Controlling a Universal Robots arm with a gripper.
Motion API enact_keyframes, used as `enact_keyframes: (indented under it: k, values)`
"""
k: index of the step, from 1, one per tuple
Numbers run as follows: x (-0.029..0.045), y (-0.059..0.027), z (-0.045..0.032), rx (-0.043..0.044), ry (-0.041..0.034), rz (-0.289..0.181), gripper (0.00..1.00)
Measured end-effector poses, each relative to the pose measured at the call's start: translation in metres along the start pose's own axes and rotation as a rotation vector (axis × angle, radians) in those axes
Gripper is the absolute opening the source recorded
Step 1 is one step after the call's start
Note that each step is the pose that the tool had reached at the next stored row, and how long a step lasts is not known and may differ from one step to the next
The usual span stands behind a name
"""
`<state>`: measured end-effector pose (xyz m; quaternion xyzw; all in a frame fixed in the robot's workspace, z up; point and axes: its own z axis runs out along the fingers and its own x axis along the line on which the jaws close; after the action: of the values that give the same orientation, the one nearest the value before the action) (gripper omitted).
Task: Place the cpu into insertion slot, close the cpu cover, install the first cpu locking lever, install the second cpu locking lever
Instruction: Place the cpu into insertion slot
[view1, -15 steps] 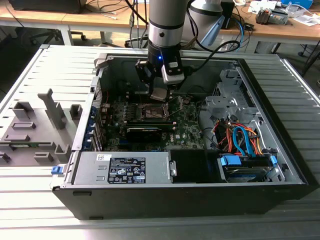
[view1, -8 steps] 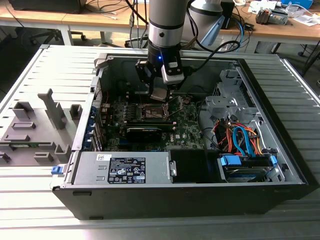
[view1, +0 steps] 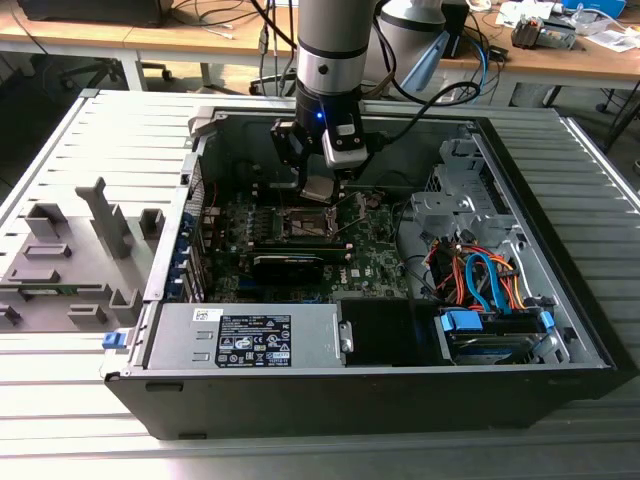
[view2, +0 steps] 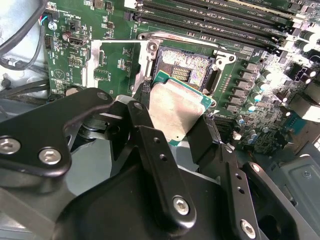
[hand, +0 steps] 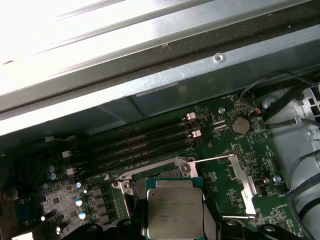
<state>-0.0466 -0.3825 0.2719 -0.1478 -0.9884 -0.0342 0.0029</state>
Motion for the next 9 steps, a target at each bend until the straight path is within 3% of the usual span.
enact_keyframes:
  k: [9]
  values:
    - [0.0000,0.0000,0.0001,0.0005,-0.0007,0.008,0.54]
